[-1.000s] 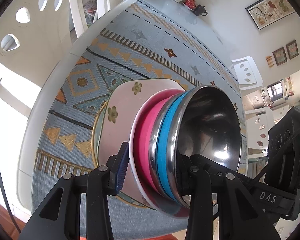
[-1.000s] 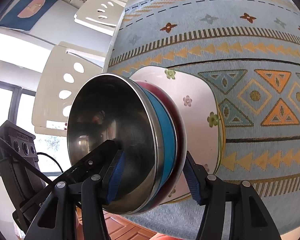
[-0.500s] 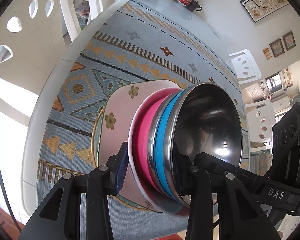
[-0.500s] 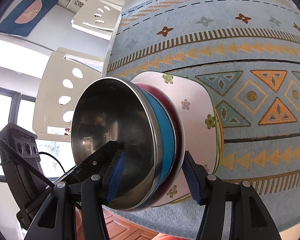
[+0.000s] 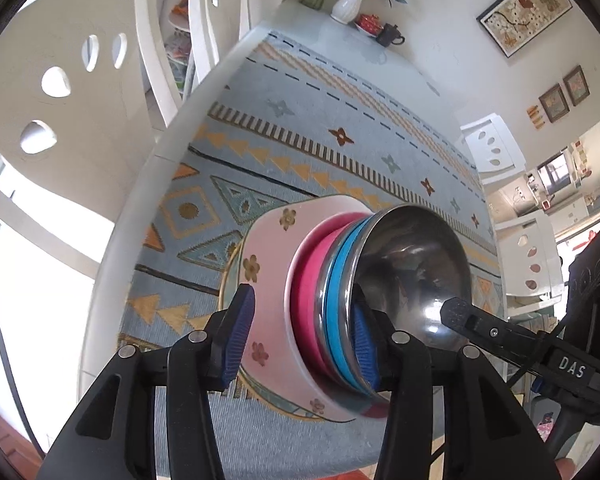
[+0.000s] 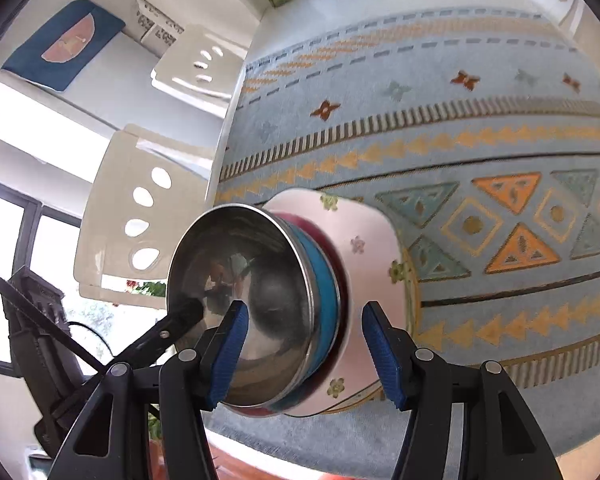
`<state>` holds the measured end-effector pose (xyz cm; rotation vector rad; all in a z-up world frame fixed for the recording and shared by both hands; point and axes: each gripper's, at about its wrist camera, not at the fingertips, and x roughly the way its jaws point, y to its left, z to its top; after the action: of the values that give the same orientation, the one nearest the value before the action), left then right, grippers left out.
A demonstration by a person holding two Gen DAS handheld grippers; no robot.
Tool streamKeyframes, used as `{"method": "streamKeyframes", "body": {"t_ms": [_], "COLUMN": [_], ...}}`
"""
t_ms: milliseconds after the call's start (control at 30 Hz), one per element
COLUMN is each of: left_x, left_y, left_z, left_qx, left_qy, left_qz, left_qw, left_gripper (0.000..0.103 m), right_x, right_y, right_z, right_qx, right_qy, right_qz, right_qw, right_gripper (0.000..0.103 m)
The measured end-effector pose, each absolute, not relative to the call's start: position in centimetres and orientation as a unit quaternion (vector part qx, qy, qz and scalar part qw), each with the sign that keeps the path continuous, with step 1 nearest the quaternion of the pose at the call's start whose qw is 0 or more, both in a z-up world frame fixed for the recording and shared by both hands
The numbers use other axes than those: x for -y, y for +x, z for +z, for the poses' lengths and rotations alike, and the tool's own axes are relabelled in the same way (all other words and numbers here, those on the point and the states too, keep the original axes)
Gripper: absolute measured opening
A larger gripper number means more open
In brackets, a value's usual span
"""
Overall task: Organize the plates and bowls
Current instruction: 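Lower the nested bowl stack onto the white hexagonal floral plate stack, then open both grippers and release the bowl stack on the plates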
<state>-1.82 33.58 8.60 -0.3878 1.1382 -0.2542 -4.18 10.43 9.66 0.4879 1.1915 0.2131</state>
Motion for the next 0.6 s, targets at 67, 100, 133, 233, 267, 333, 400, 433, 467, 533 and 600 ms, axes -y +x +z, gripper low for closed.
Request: {"method": "streamKeyframes", "body": {"t_ms": [67, 100, 133, 233, 267, 333, 400, 433, 467, 533, 600], "left_x": [-33.6, -33.5, -33.4, -32.8, -32.6, -32.2, -31.7, -31.3, -31.0, -30.4, -29.8], "left_y": [-2.2, -2.4, -2.5, -2.8, -2.9, -3.1, -3.4, -3.6, -3.8, -4.1, -4.4], "left_z": [9.2, 9.5, 9.8, 11.1, 11.7, 12.7, 13.8, 14.5, 14.9, 15.6, 16.2], "left_qx": [-0.524, -0.52, -0.518, -0.506, -0.498, -0.486, -0.471, -0.461, -0.454, -0.445, -0.437], "left_qy": [-0.179, -0.175, -0.171, -0.152, -0.145, -0.135, -0.118, -0.104, -0.093, -0.076, -0.058], "left_qz": [-0.113, -0.113, -0.114, -0.112, -0.113, -0.114, -0.113, -0.11, -0.11, -0.111, -0.113], "left_qw": [0.825, 0.829, 0.831, 0.842, 0.847, 0.856, 0.867, 0.874, 0.879, 0.885, 0.89], "left_gripper": [0.044, 0.044, 0.044, 0.044, 0.044, 0.044, 0.044, 0.044, 0.044, 0.044, 0.044], "right_x": [-10.6, -10.6, -10.7, -11.1, -11.3, -11.8, -12.3, -12.6, -12.9, -13.4, -13.4], "right_y": [-4.5, -4.8, -4.9, -5.7, -5.9, -6.6, -7.5, -8.0, -8.4, -9.1, -9.5], "right_z": [10.3, 10.6, 11.1, 12.9, 13.5, 14.8, 15.9, 16.4, 16.7, 17.2, 17.3], "right_qx": [-0.545, -0.54, -0.533, -0.505, -0.497, -0.477, -0.458, -0.448, -0.441, -0.431, -0.432], "right_qy": [0.213, 0.21, 0.207, 0.187, 0.177, 0.154, 0.13, 0.114, 0.103, 0.087, 0.089], "right_qz": [0.091, 0.091, 0.089, 0.085, 0.084, 0.081, 0.079, 0.075, 0.07, 0.062, 0.061], "right_qw": [0.806, 0.81, 0.816, 0.838, 0.845, 0.861, 0.876, 0.884, 0.889, 0.896, 0.895], "right_gripper": [0.057, 0.057, 0.057, 0.058, 0.058, 0.058, 0.058, 0.058, 0.058, 0.058, 0.058]}}
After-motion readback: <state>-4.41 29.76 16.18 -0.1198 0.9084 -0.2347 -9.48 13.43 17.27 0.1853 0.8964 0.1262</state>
